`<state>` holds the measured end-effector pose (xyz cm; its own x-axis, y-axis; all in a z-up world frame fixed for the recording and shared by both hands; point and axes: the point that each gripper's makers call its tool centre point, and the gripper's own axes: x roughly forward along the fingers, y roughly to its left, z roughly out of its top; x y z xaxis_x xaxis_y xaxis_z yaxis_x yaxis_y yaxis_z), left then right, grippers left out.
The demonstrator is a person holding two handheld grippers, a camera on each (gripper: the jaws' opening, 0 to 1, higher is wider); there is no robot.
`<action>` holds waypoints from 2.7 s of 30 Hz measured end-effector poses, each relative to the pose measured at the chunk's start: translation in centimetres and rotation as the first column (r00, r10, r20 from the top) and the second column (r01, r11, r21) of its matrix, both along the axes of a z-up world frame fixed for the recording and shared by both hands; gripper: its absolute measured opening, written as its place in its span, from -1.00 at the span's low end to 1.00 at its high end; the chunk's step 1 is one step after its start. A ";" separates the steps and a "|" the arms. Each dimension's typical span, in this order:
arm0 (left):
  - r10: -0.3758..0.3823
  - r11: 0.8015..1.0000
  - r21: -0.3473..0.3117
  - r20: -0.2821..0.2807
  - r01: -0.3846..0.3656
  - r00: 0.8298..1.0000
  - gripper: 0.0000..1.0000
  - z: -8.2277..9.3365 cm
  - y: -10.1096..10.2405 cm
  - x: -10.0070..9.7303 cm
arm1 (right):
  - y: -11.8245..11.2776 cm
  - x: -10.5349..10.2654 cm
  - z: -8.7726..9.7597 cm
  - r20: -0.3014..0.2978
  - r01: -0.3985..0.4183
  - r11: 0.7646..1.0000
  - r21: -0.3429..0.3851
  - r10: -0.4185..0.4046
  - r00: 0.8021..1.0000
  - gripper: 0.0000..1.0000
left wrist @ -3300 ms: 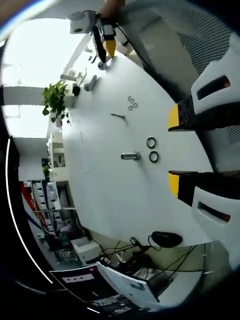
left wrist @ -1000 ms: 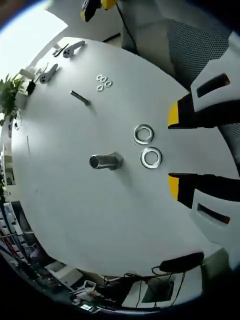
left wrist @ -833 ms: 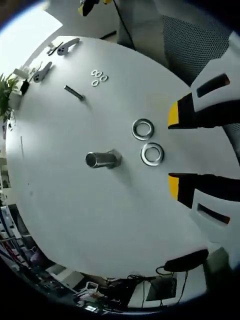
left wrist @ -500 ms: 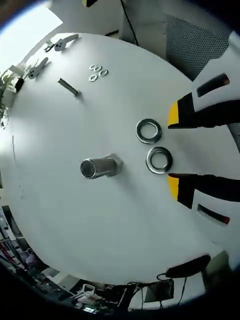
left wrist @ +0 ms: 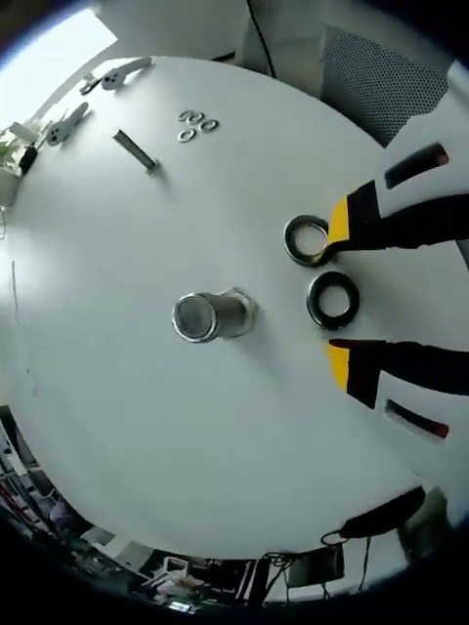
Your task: Place the washer onto the threaded stud by aligning its center hole with the stud, sliding it down to the base, and recovering from edge contact or off-axis alignment until the washer reaches the visible bottom stop.
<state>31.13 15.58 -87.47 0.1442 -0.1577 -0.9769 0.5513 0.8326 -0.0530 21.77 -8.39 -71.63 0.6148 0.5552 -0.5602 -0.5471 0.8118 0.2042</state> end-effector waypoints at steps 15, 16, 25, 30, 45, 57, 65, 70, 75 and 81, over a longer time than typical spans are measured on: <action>-0.097 0.993 0.071 -0.011 0.098 0.995 -0.42 -0.2 0.5 0.1 | -0.2 0.0 -0.1 -0.005 0.011 1.000 0.000 -0.011 1.000 -0.28; -0.099 0.992 0.072 -0.009 0.099 0.995 -0.42 -0.2 0.4 0.0 | -0.2 0.0 -0.1 -0.005 0.014 1.000 0.000 -0.014 1.000 -0.28; -0.136 0.988 0.071 0.008 0.135 0.991 -0.58 0.0 0.1 -0.3 | -0.4 0.1 0.0 -0.003 0.024 1.000 -0.001 -0.024 1.000 -0.28; -0.165 0.982 0.084 -0.027 0.167 0.986 -0.59 -0.1 0.3 -1.5 | -0.5 0.1 0.0 -0.001 0.029 1.000 -0.001 -0.029 1.000 -0.28; -0.059 0.993 0.103 -0.056 0.064 0.997 -0.50 -0.2 0.2 -1.5 | -0.3 0.1 0.0 0.001 0.020 1.000 -0.002 -0.020 1.000 -0.28; -0.062 0.989 0.131 -0.088 0.073 0.994 -0.60 -0.2 0.0 -1.6 | -0.5 0.2 0.1 0.004 0.032 0.999 -0.003 -0.032 0.999 -0.29; -0.042 0.996 0.080 -0.027 0.045 0.999 -0.61 -0.1 0.2 -1.7 | -0.4 0.2 0.1 0.004 0.022 1.000 -0.006 -0.022 1.000 -0.29; -0.062 0.996 0.065 -0.006 0.062 0.998 -0.61 -0.1 0.1 -1.6 | -0.5 0.2 0.1 0.006 0.028 1.000 -0.002 -0.028 1.000 -0.30; -0.083 0.995 0.061 -0.011 0.084 0.996 -0.62 -0.1 0.0 -1.7 | -0.4 0.2 0.1 0.005 0.024 1.000 -0.002 -0.024 1.000 -0.30; -0.121 0.990 0.073 0.001 0.121 0.993 -0.62 0.0 0.0 -1.5 | -0.4 0.3 0.2 0.007 0.027 1.000 0.003 -0.027 1.000 -0.30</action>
